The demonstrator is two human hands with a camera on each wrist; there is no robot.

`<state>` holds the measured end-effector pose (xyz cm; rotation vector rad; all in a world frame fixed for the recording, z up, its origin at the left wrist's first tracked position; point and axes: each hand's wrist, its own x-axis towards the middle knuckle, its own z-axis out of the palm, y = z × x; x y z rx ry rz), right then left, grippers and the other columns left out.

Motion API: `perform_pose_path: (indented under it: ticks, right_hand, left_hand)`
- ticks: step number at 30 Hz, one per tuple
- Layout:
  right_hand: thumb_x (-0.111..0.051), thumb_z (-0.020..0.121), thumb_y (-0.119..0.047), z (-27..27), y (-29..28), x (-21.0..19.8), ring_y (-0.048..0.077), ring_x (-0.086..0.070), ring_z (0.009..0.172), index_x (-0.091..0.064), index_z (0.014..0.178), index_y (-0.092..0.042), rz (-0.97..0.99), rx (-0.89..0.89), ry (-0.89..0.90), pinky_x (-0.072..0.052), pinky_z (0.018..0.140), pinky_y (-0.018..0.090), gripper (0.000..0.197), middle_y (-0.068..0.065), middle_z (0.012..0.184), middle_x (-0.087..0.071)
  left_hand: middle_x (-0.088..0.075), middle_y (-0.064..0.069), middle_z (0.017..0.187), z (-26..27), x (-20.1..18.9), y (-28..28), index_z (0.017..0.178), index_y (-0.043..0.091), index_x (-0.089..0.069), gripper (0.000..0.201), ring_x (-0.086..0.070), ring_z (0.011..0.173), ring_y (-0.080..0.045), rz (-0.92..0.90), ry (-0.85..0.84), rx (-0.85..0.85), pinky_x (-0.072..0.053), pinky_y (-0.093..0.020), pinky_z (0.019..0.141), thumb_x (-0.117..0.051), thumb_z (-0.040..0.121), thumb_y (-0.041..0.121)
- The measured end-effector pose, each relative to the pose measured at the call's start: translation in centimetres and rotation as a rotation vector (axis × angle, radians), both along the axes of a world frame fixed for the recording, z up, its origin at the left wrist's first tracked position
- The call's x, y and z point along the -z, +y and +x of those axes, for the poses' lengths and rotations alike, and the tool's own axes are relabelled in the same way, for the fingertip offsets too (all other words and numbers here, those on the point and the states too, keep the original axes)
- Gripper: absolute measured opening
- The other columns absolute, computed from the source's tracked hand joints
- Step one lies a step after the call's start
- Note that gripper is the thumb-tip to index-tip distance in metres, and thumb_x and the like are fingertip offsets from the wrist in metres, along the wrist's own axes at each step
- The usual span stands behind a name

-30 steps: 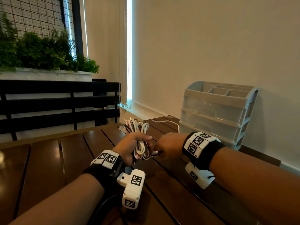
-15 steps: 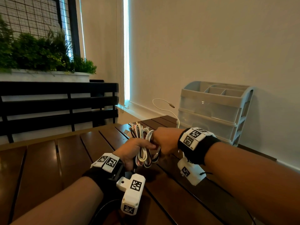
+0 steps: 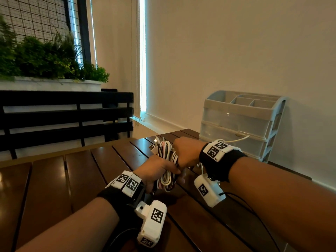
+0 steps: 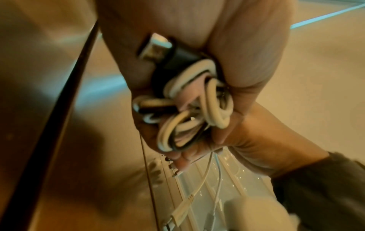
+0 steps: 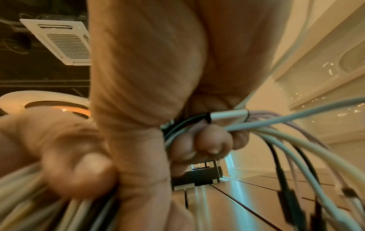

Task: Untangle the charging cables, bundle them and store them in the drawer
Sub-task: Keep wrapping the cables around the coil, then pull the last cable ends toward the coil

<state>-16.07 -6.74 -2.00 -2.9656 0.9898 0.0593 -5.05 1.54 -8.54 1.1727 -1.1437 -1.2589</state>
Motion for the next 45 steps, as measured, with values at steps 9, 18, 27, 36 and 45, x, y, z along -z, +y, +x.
perform_pose_path:
  ticks: [9,18,27,36,45]
  right_hand:
    - [-0.076,0.078,-0.025,-1.5,-1.2,-0.9,0.012,-0.062,0.087,-0.062,0.103,-0.019,0.244,-0.09,-0.066,-0.05,0.077,0.027,0.029,-0.003,0.097,-0.068]
    - [-0.055,0.096,-0.03,-3.6,-2.1,-1.7,0.002,-0.054,0.065,-0.064,0.088,-0.031,0.223,-0.081,-0.164,-0.043,0.069,0.022,0.012,-0.008,0.077,-0.066]
    - [-0.054,0.096,-0.025,-2.5,-0.7,-1.1,-0.002,-0.046,0.068,-0.065,0.101,-0.016,0.059,-0.137,-0.177,-0.033,0.062,0.018,0.015,-0.015,0.075,-0.052]
    - [-0.076,0.08,-0.022,-2.8,-0.7,-0.5,0.016,-0.061,0.057,-0.056,0.088,-0.013,0.27,-0.042,-0.625,-0.05,0.055,0.028,0.023,0.005,0.072,-0.069]
    - [-0.06,0.091,-0.004,-4.5,-1.8,-0.2,0.011,-0.066,0.065,-0.061,0.099,-0.006,0.579,-0.052,-0.748,-0.052,0.063,0.023,0.009,0.01,0.083,-0.07]
  left_hand:
    - [-0.067,-0.02,0.073,0.3,-0.4,-0.2,0.084,-0.009,-0.066,0.012,-0.062,0.06,-0.028,0.032,-0.008,-0.159,-0.05,-0.031,0.059,-0.064,0.073,-0.005]
    - [-0.055,-0.01,0.061,1.4,-0.4,-0.3,0.061,0.007,-0.061,0.013,-0.055,0.05,-0.02,0.102,0.225,-0.032,-0.04,-0.03,0.058,-0.067,0.07,0.013]
    - [-0.063,-0.015,0.065,1.5,0.1,-0.4,0.072,0.001,-0.07,0.014,-0.07,0.068,-0.029,0.122,0.322,0.041,-0.054,-0.036,0.076,-0.06,0.066,-0.008]
    - [-0.057,-0.007,0.06,1.0,-0.3,-0.3,0.076,0.007,-0.061,0.004,-0.059,0.053,-0.018,0.045,0.378,0.003,-0.051,-0.028,0.056,-0.062,0.077,0.011]
    - [-0.054,-0.007,0.055,1.3,-0.1,-0.6,0.071,0.004,-0.063,0.004,-0.056,0.048,-0.018,0.03,0.417,-0.028,-0.051,-0.027,0.052,-0.061,0.067,0.003]
